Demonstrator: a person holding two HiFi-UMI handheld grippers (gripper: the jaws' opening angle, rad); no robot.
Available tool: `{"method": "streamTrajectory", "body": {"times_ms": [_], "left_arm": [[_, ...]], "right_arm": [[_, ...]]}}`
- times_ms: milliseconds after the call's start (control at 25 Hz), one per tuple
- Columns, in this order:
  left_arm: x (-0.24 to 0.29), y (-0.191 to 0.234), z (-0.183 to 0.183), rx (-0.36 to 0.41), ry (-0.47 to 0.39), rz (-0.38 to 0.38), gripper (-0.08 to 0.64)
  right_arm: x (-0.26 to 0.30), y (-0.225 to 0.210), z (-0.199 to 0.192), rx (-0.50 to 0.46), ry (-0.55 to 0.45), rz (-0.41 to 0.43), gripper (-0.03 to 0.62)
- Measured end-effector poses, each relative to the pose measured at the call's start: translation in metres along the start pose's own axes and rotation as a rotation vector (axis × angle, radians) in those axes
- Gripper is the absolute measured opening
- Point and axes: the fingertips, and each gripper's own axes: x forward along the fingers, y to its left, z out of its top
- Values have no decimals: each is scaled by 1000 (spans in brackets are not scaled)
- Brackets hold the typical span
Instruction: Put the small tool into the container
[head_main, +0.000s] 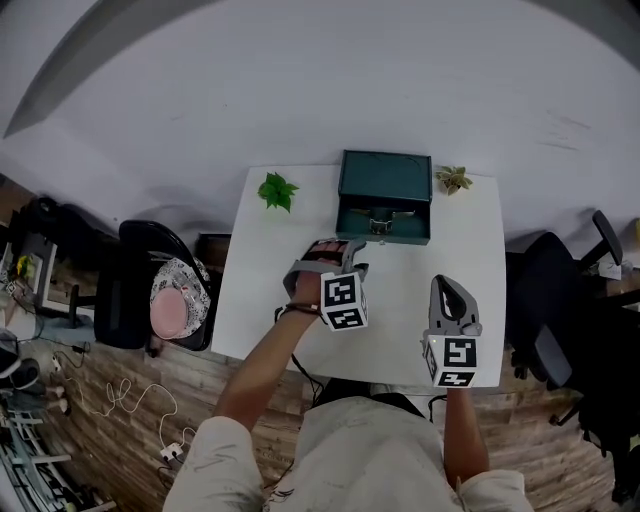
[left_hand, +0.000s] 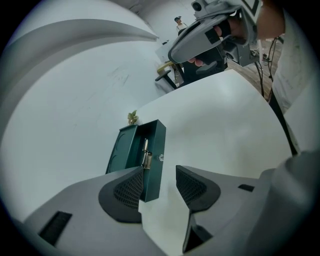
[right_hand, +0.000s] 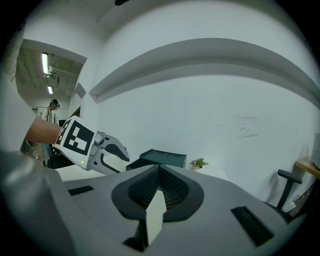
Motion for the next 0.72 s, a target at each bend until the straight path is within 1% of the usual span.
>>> {"method": "streamTrajectory", "body": {"times_ms": [160, 280, 360, 520, 640, 720], "left_arm": [[-10, -17, -2, -76, -2, 12, 209], [-16, -32, -5, -97, 8, 13, 209], [-23, -38, -7, -127, 8, 24, 209], [-37, -45, -11, -253, -15, 61, 209], [-44, -57, -20, -339, -6, 73, 207], [-50, -68, -26, -410, -7, 75, 207]], "right_arm": [[-6, 5, -7, -16, 1, 11, 15], [-13, 11, -11, -23, 5, 27, 15], [-17, 15, -12, -25, -1, 40, 15], [-20, 23, -17, -38, -7, 64, 15], [-23, 32, -19, -48, -8, 81, 15], [-26, 38, -20, -53, -11, 91, 15]]}}
